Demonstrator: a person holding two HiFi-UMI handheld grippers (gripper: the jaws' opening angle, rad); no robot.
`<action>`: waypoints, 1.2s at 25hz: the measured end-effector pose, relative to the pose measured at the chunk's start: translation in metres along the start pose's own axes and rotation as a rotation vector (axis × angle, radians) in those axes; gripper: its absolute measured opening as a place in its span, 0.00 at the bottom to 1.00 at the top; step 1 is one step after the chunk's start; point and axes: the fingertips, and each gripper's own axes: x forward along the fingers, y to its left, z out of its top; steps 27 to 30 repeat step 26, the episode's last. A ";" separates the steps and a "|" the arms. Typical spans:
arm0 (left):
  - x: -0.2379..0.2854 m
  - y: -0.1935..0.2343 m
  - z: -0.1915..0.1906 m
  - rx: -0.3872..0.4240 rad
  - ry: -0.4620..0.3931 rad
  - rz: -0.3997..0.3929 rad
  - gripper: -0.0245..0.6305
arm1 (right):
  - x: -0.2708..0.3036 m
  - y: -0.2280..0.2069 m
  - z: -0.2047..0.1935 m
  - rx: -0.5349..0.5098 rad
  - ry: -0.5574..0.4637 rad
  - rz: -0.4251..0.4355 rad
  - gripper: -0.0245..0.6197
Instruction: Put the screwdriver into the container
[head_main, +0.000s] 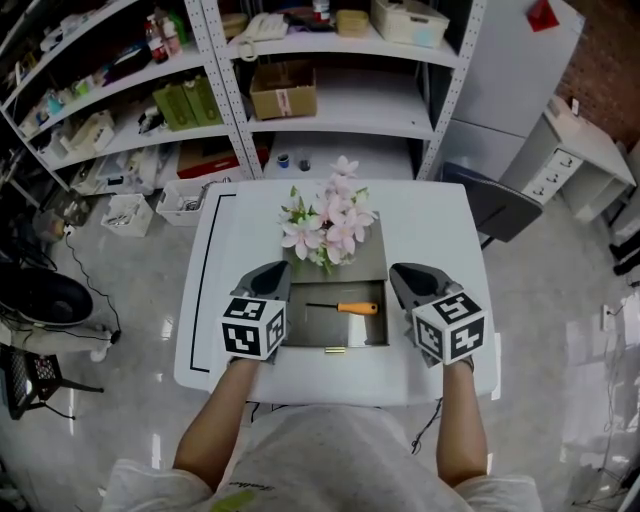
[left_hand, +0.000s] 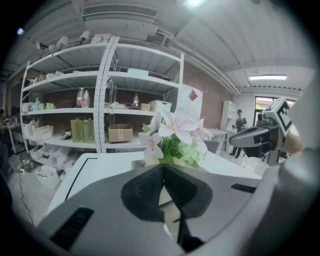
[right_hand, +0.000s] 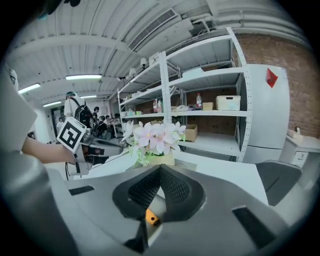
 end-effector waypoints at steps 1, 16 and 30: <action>0.000 0.000 0.001 -0.003 -0.004 0.002 0.04 | -0.001 0.000 0.001 0.011 -0.014 0.000 0.05; 0.001 0.001 -0.002 0.010 -0.010 0.004 0.04 | 0.009 0.003 0.003 0.020 -0.039 0.017 0.05; -0.001 0.002 -0.003 0.014 -0.005 -0.010 0.04 | 0.013 0.009 -0.001 0.010 -0.022 0.023 0.05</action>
